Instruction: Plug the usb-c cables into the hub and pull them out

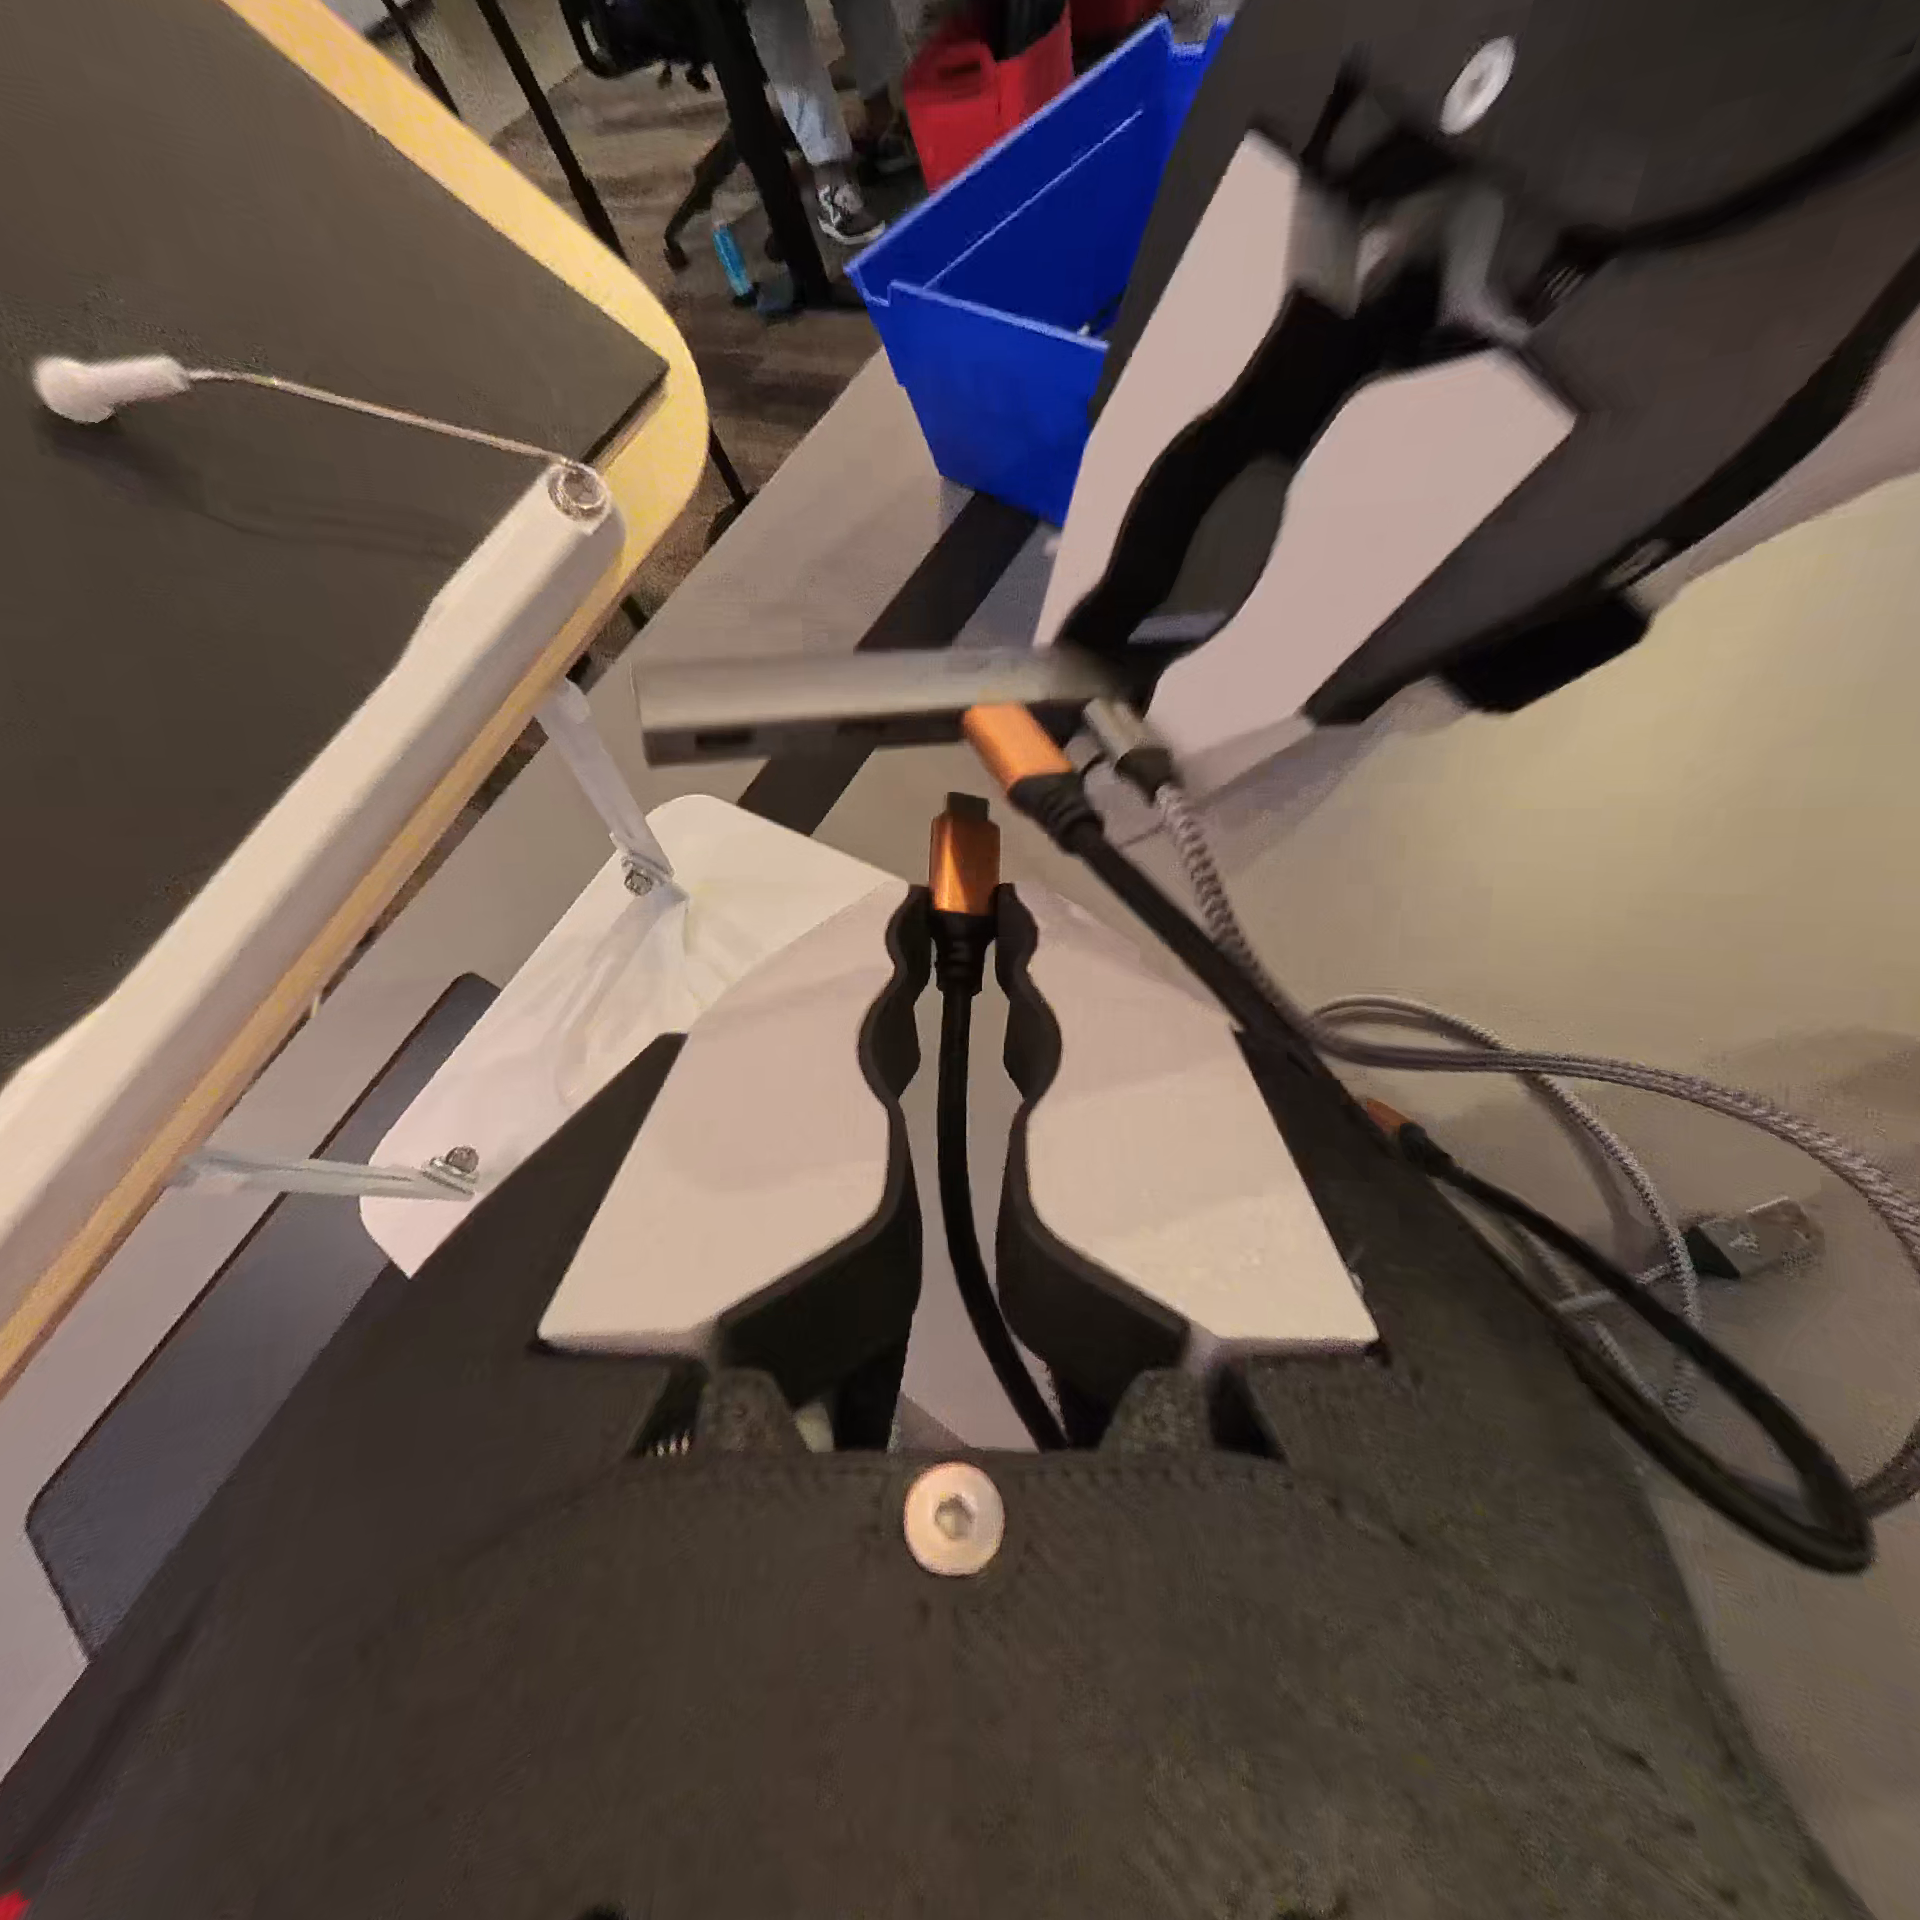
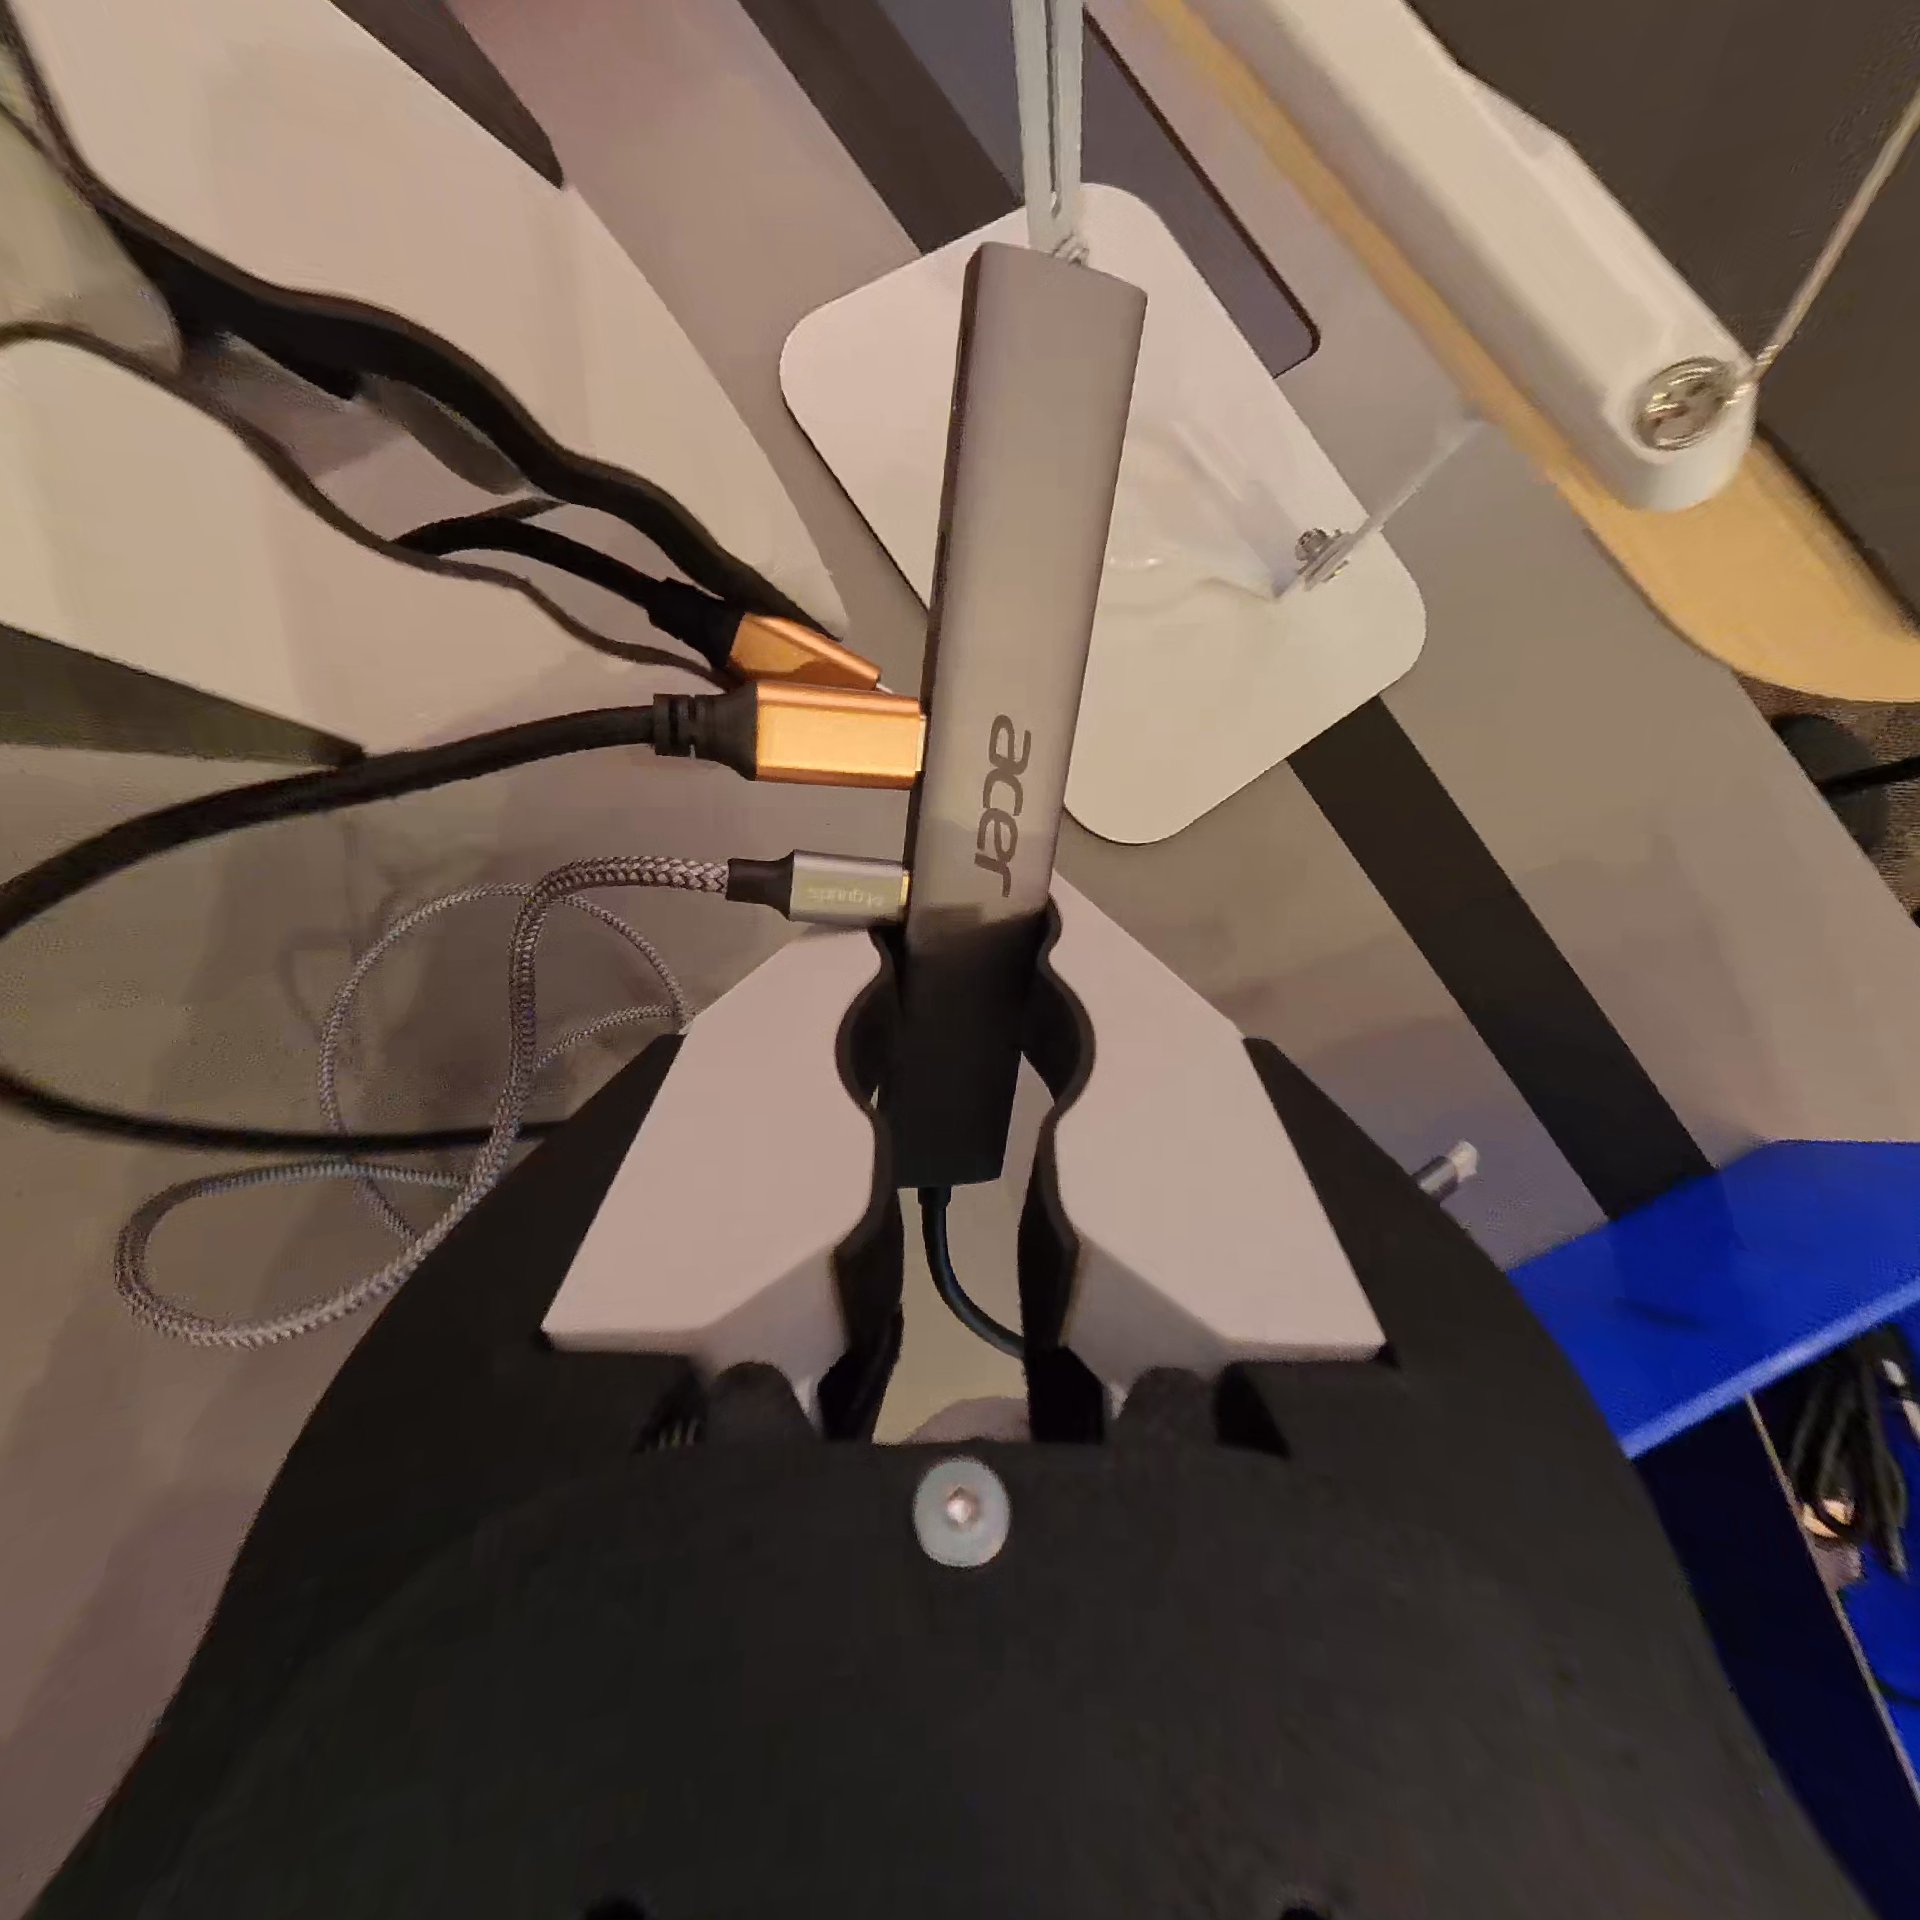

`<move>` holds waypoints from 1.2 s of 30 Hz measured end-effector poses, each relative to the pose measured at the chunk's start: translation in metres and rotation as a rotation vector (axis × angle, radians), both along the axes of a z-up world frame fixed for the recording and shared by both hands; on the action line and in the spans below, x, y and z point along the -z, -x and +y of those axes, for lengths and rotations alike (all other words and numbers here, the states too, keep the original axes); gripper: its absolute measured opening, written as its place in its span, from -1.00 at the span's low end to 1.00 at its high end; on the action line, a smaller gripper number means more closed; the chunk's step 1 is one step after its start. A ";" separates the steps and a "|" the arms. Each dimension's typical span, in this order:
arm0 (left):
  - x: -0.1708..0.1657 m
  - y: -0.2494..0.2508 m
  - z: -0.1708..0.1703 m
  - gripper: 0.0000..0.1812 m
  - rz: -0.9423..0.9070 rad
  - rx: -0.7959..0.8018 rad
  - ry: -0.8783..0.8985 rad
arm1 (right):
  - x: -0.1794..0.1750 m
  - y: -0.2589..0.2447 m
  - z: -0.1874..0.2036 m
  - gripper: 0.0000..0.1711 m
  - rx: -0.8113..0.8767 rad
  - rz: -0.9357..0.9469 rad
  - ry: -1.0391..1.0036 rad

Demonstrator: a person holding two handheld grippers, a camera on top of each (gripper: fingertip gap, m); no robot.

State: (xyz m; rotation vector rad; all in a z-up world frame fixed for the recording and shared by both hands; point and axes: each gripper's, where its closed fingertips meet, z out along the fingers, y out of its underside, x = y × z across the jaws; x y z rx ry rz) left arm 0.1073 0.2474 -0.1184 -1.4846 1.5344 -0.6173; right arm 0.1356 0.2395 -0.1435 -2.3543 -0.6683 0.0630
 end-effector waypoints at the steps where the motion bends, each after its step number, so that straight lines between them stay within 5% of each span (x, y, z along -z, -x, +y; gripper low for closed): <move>1: -0.001 0.000 -0.002 -0.86 -0.001 0.008 -0.006 | 0.003 0.003 0.001 -0.81 -0.005 0.015 0.008; 27: -0.010 -0.013 -0.004 -0.87 -0.126 0.001 -0.195 | 0.014 0.013 0.004 -0.82 -0.027 0.188 0.045; 36: -0.013 -0.008 0.004 -0.87 -0.133 -0.040 -0.111 | 0.000 0.006 0.004 -0.82 -0.008 0.193 -0.001</move>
